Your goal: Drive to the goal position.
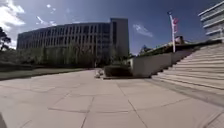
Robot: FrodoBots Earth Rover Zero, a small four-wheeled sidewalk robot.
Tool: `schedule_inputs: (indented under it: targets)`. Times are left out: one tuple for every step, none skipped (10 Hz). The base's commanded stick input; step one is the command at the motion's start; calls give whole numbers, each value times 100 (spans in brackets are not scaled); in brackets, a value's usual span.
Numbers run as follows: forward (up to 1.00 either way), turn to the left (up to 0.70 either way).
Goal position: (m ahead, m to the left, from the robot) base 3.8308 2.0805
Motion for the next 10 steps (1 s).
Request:
schedule_inputs:
  targets:
    - [46, 0]
    - [42, 0]
    - [41, 0]
    - [41, 0]
    - [40, 0]
    - [40, 0]
    - [40, 0]
    - [40, 0]
    - [40, 0]
    - [40, 0]
